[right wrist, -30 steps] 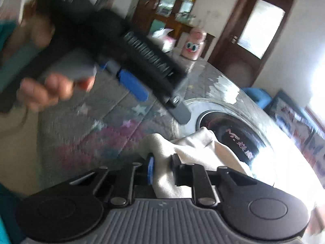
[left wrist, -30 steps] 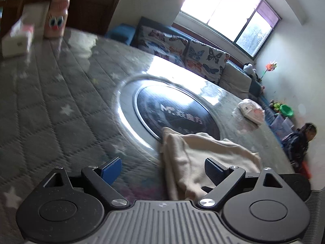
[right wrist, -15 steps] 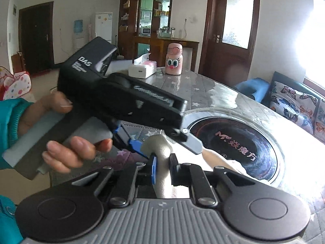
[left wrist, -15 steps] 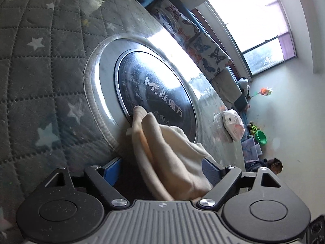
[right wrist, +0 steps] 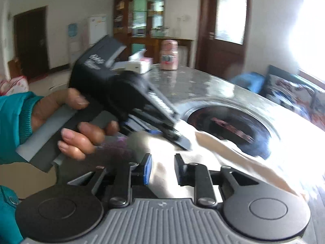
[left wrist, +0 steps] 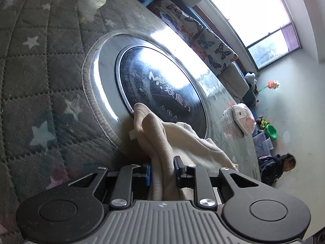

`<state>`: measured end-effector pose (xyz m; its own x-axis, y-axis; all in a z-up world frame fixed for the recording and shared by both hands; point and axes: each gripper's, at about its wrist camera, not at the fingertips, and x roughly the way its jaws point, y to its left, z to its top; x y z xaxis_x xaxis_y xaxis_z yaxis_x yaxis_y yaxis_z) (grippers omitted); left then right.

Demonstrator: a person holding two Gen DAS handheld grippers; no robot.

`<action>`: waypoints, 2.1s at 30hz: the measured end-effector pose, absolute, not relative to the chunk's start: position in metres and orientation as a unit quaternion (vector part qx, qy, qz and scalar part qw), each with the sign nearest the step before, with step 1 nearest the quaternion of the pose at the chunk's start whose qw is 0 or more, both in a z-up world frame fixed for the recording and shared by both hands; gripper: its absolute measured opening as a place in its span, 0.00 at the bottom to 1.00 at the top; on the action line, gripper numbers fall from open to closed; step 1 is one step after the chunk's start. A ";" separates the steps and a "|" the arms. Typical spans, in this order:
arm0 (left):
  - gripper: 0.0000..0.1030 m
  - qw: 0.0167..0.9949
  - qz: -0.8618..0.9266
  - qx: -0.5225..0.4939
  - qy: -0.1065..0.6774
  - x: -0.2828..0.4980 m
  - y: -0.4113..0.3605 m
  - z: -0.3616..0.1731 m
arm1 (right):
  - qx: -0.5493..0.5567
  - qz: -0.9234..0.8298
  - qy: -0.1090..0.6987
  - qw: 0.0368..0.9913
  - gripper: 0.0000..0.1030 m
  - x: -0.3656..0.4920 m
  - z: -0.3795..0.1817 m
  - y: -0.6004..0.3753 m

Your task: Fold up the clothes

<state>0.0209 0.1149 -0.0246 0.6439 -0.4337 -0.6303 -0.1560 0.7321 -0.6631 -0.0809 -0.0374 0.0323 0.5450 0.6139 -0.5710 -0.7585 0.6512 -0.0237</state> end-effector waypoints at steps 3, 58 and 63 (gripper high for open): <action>0.24 0.841 -0.082 -0.341 0.412 0.020 0.111 -0.023 | -0.096 0.344 0.281 0.891 0.37 -0.073 0.032 -0.070; 0.16 0.898 -0.237 -0.075 0.364 0.114 -0.082 0.043 | 0.064 0.025 0.250 0.966 0.10 0.022 0.060 -0.308; 0.14 0.893 -0.259 -0.056 0.363 0.141 -0.122 0.042 | 0.055 -0.013 0.262 0.963 0.10 0.038 0.057 -0.336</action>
